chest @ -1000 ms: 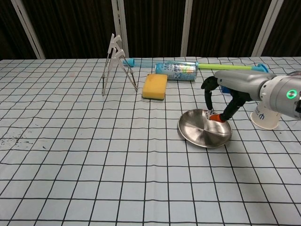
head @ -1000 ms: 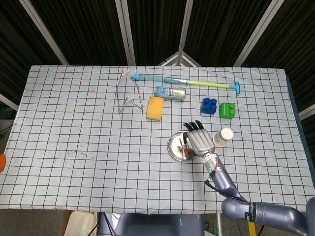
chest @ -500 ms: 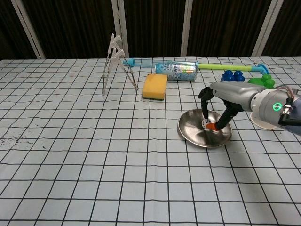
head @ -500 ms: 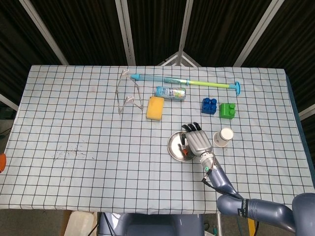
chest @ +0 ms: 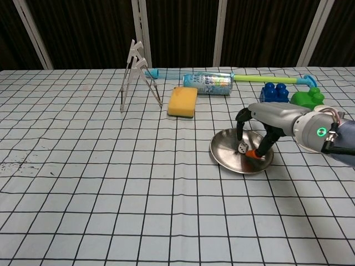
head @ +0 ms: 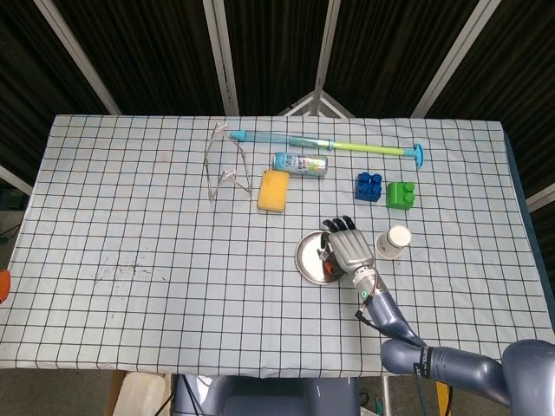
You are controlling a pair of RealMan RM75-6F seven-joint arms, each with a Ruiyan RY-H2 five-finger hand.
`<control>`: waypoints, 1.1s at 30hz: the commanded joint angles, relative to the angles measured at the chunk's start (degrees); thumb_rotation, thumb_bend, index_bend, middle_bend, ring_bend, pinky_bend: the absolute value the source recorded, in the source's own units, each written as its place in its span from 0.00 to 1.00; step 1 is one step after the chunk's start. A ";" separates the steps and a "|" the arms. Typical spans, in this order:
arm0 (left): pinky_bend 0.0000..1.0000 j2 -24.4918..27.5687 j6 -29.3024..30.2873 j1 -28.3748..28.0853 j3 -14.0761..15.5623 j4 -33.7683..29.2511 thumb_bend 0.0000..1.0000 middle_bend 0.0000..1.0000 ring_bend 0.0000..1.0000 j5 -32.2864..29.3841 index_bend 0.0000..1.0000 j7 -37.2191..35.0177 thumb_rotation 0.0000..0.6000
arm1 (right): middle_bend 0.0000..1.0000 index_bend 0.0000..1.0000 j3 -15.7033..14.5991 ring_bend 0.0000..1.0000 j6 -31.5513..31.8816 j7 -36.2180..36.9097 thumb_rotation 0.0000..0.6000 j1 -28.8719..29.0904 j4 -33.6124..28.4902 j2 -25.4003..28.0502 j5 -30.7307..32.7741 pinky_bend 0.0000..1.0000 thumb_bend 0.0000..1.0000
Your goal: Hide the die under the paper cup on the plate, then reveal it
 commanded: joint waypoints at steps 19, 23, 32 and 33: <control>0.12 0.05 0.03 0.19 0.07 -0.66 0.70 0.00 0.00 -0.41 0.23 0.89 1.00 | 0.18 0.23 2.26 0.13 8.56 -1.52 1.00 -5.36 -10.87 17.56 1.54 0.00 0.01; 0.12 -0.16 -0.10 0.04 0.19 -0.89 0.70 0.00 0.00 -0.27 0.23 1.81 1.00 | 0.19 0.25 1.87 0.14 7.11 0.08 1.00 -6.39 -10.25 19.74 2.71 0.00 0.01; 0.12 -0.47 -0.07 0.00 0.15 -1.19 0.70 0.00 0.00 -0.55 0.24 3.03 1.00 | 0.21 0.25 -0.59 0.14 3.37 3.50 1.00 -7.95 -8.44 20.88 2.44 0.00 0.01; 0.12 -0.48 -0.07 -0.01 0.16 -1.20 0.70 0.00 0.00 -0.54 0.24 3.07 1.00 | 0.21 0.25 -0.65 0.14 3.29 3.67 1.00 -7.98 -8.33 20.83 2.33 0.00 0.01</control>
